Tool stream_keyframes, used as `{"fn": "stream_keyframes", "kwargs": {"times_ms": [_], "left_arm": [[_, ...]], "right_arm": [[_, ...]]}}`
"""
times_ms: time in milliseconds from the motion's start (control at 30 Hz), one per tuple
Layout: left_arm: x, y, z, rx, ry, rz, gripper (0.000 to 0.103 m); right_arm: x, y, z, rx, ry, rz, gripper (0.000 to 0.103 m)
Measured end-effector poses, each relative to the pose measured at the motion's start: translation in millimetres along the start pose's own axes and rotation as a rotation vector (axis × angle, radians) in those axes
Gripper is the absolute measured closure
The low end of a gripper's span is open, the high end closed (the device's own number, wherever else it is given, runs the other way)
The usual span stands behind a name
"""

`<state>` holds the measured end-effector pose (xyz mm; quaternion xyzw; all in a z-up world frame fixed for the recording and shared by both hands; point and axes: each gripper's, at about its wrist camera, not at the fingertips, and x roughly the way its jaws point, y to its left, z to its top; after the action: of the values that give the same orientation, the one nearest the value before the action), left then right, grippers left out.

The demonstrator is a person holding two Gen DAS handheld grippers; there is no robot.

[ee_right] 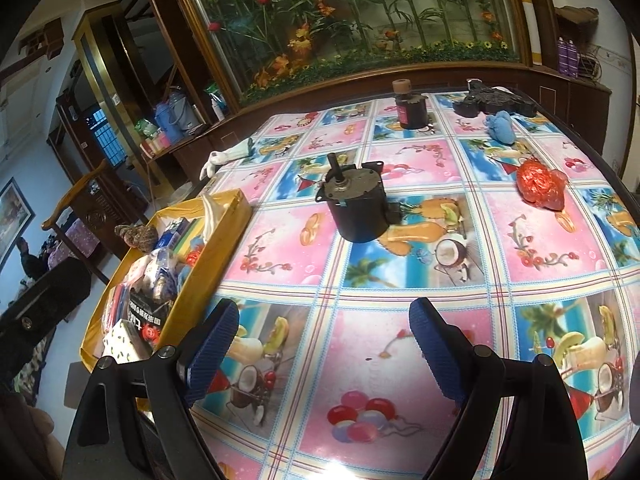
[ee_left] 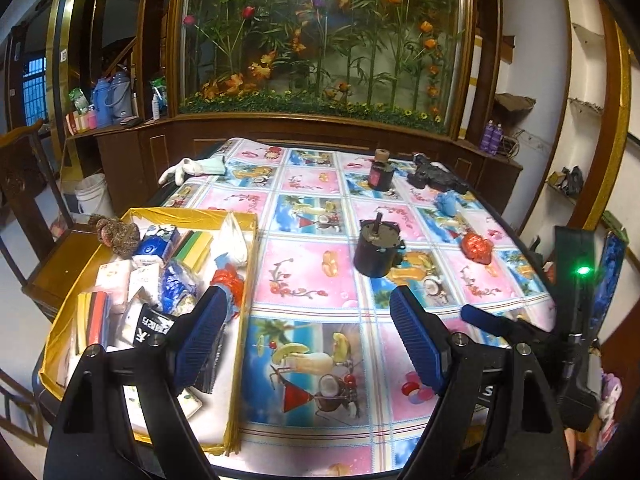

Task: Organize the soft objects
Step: 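Move both grippers away from the tray toward the remaining table items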

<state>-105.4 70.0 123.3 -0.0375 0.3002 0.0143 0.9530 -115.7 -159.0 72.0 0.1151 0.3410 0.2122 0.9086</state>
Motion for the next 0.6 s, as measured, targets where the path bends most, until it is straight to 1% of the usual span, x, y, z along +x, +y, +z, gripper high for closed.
{"fn": "stream_keyframes", "kwargs": {"times_ms": [100,200,367,600], "left_arm": [[3.9,-1.0,-3.5,0.018,0.011,0.052,0.019],[7.9,2.1,-5.8,0.022,0.022,0.083,0.019],[16.7,9.2,-10.4,0.029,0.049,0.114,0.019],[20.9,9.6,-13.6,0.055,0.058,0.142,0.019]], "right_arm": [[-3.5,3.0,-1.3,-0.014,-0.014,-0.016,0.015],[-2.3,8.0,-2.8,-0.035,-0.016,-0.025,0.014],[2.8,14.7,-5.1,-0.065,-0.005,-0.033,0.014],[12.5,15.3,-3.3,-0.065,0.013,-0.035,0.014]]}}
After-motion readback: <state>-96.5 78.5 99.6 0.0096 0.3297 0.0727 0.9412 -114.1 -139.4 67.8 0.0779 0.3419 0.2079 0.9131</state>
